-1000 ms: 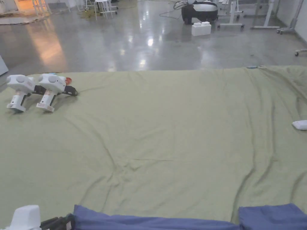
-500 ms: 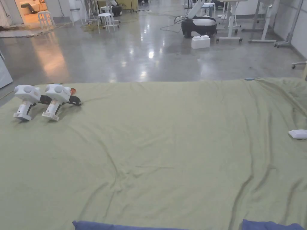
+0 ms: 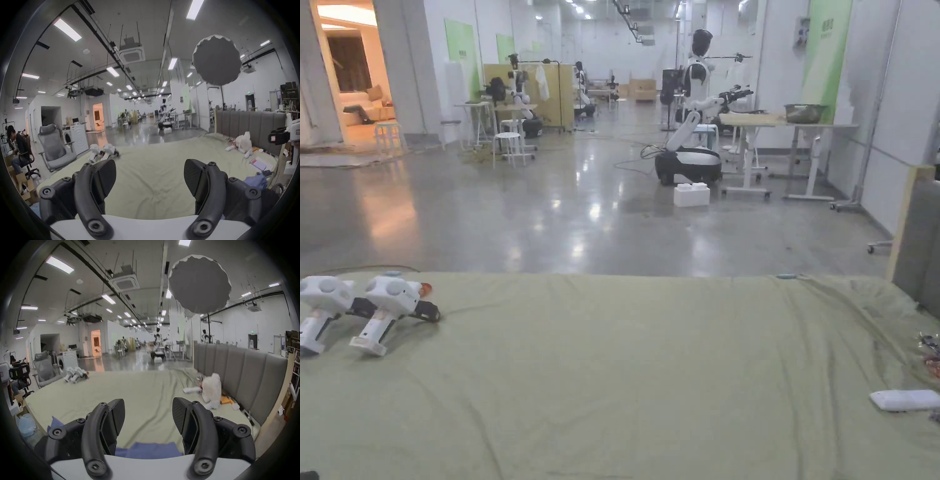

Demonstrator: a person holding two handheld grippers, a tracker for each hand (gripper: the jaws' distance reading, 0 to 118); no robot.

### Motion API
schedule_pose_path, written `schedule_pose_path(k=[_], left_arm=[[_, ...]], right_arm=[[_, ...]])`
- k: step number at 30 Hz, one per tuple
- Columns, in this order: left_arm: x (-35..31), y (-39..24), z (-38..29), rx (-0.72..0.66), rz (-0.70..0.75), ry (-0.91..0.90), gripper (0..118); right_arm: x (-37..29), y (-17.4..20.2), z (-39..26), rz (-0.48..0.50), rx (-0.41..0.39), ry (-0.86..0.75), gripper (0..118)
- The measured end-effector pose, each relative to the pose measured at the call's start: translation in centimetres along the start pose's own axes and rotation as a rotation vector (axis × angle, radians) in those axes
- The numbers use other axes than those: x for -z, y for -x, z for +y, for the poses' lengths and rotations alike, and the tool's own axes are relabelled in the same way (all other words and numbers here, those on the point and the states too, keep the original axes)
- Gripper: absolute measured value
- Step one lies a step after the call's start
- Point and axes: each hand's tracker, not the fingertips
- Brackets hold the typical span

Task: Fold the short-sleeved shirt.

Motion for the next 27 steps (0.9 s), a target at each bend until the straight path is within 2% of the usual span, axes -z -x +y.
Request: schedule_pose_path(k=[1, 3, 6, 7, 8, 19, 25, 26, 27], left_arm=[[-0.3, -0.5, 0.4, 0.002, -0.019, -0.018, 83], [-0.6, -1.5, 1.0, 0.013, -0.04, -0.037, 67], [-0.8, -2.4, 1.2, 0.024, -0.061, -0.052, 21], [-0.8, -2.5, 1.2, 0.021, -0.081, -0.052, 6], [-0.6, -2.7, 1.1, 0.01, -0.085, -0.051, 0], [-0.8, -1.7, 1.3, -0.042, -0.092, -0.016, 0], [-0.6, -0.4, 0.6, -0.105, -0.145, 0.035, 0], [-0.4, 0.3, 0.4, -0.107, -0.161, 0.064, 6], [-0.1, 1.4, 0.0, -0.119, -0.173, 0.109, 18]], right_arm=[[-0.1, 0.7, 0.3, -0.011, -0.012, -0.022, 63], [-0.1, 1.7, 0.6, -0.002, -0.06, -0.036, 51], [-0.1, 2.8, 0.7, 0.013, -0.099, -0.044, 13], [-0.2, 3.0, 0.7, 0.021, -0.097, -0.046, 8], [-0.3, 3.2, 0.7, 0.035, -0.088, -0.046, 1], [-0.2, 3.8, 0.5, 0.059, -0.069, -0.044, 0], [-0.2, 3.5, 0.0, 0.057, -0.053, -0.028, 0], [-0.1, 3.5, 0.1, 0.055, -0.053, -0.017, 0], [-0.2, 3.4, -0.1, 0.052, -0.058, -0.005, 0]])
